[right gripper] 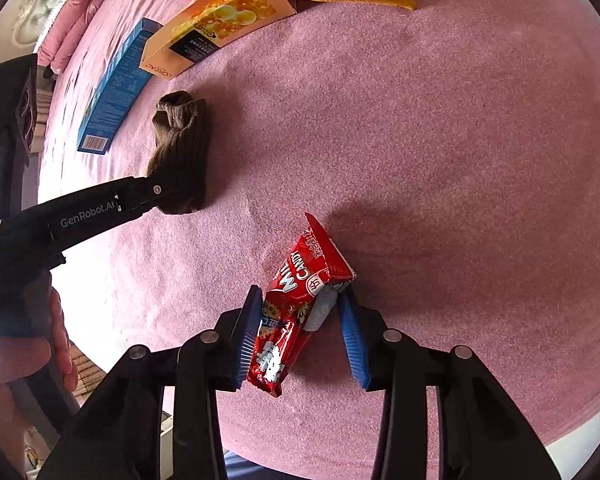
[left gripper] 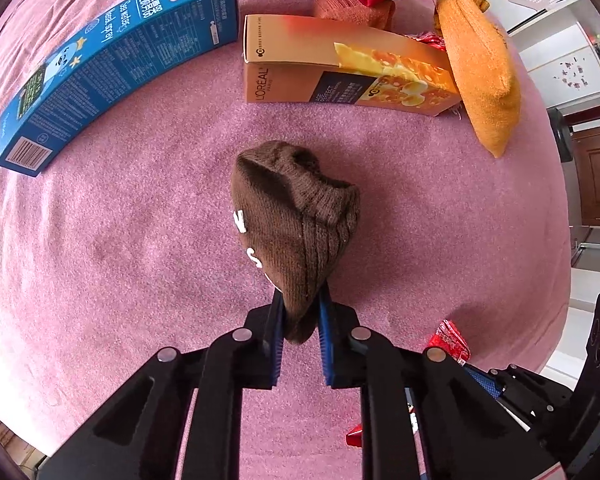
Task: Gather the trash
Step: 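Grasp the brown sock with the left tool while the right tool grasps the red candy wrapper, then carry brown sock and candy wrapper to the yellow bin and open both tools, then move both tools back over the pouches and boxes on the bed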
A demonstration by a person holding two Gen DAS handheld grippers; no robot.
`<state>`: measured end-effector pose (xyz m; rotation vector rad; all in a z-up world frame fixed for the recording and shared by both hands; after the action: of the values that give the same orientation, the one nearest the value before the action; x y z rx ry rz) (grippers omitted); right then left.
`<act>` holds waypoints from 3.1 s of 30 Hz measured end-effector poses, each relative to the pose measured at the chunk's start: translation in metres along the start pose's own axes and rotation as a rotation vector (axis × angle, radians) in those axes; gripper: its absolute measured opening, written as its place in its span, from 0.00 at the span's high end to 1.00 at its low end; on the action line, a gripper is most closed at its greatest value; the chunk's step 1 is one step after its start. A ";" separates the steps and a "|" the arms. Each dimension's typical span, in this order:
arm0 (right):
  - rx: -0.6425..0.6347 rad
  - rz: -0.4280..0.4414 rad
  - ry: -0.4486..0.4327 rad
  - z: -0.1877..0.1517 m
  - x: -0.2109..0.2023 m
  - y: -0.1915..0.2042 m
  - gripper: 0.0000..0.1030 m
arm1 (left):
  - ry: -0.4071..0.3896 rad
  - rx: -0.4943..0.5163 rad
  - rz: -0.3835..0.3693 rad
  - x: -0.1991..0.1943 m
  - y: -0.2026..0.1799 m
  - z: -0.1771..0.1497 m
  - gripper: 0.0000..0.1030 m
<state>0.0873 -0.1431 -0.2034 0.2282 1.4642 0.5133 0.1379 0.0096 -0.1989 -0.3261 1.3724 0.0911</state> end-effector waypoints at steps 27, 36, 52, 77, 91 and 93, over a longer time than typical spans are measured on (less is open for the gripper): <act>-0.036 0.083 -0.224 0.092 -0.174 -0.110 0.66 | -0.116 0.074 -0.184 -0.102 -0.176 -0.005 0.86; 0.057 0.042 -0.291 0.121 -0.228 -0.213 0.66 | -0.102 0.158 -0.241 -0.079 -0.283 0.019 0.86; 0.186 -0.047 -0.357 0.159 -0.266 -0.348 0.66 | -0.015 0.311 -0.283 -0.018 -0.421 0.063 0.86; 0.203 -0.128 -0.326 0.197 -0.260 -0.418 0.55 | 0.076 0.480 -0.266 0.040 -0.495 0.104 0.46; 0.207 -0.084 -0.324 0.197 -0.260 -0.386 0.51 | 0.053 0.447 -0.257 0.017 -0.469 0.097 0.30; 0.190 -0.076 -0.324 0.197 -0.260 -0.373 0.51 | 0.039 0.424 -0.255 0.009 -0.456 0.096 0.30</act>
<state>0.3461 -0.5576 -0.1193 0.3859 1.1993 0.2606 0.3457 -0.3989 -0.1121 -0.1432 1.3394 -0.4145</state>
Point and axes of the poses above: each gripper's, at about its wrist camera, not at the fingertips, and x roughly the way its jaws point, y to its left, z to its top, the point moved 1 cm from there along x, roughly the way its jaws point, and after that the axes turned 11 degrees about -y, right-handed, at the moved point
